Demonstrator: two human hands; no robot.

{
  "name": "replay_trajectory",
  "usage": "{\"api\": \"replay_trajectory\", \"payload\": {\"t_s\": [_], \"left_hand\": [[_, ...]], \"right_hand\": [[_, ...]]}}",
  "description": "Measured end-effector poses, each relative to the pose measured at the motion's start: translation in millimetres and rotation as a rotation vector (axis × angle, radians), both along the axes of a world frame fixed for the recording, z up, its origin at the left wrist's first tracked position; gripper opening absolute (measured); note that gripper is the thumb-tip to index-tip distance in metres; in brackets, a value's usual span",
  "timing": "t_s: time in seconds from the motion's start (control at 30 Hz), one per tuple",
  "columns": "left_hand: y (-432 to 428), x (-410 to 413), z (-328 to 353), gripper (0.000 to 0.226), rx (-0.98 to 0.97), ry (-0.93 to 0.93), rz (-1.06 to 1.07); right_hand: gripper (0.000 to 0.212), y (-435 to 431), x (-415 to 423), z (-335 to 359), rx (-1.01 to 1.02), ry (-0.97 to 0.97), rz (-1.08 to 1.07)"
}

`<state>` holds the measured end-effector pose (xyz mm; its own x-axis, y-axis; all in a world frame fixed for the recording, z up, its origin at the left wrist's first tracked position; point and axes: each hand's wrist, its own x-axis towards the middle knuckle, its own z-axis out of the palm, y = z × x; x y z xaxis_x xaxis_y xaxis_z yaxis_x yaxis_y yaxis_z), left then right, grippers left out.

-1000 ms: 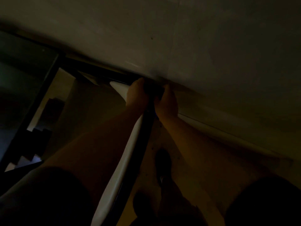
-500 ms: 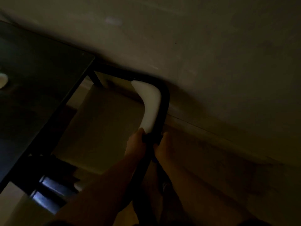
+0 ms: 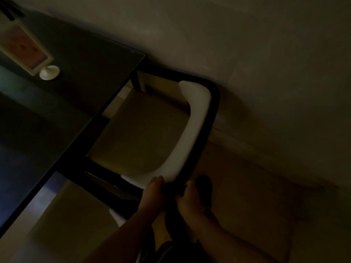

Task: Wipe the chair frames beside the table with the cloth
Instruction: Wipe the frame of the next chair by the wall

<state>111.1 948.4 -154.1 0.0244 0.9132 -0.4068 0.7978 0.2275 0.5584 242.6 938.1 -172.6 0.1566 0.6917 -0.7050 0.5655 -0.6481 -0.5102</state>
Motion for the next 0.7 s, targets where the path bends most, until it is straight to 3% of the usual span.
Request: {"api": "replay_trajectory", "payload": {"t_s": [0.3, 0.6, 0.7], "left_hand": [[6.6, 4.7, 2.1, 0.029, -0.026, 0.058, 0.003], [80.7, 54.9, 1.0, 0.013, 0.006, 0.056, 0.039], [122.2, 79.4, 1.2, 0.017, 0.009, 0.039, 0.058]], "right_hand": [[0.045, -10.6, -2.5, -15.2, 0.104, 0.031, -0.152], [0.031, 67.8, 38.2, 9.2, 0.177, 0.017, -0.224], [0.030, 109.6, 57.7, 11.8, 0.189, 0.021, -0.246]]}}
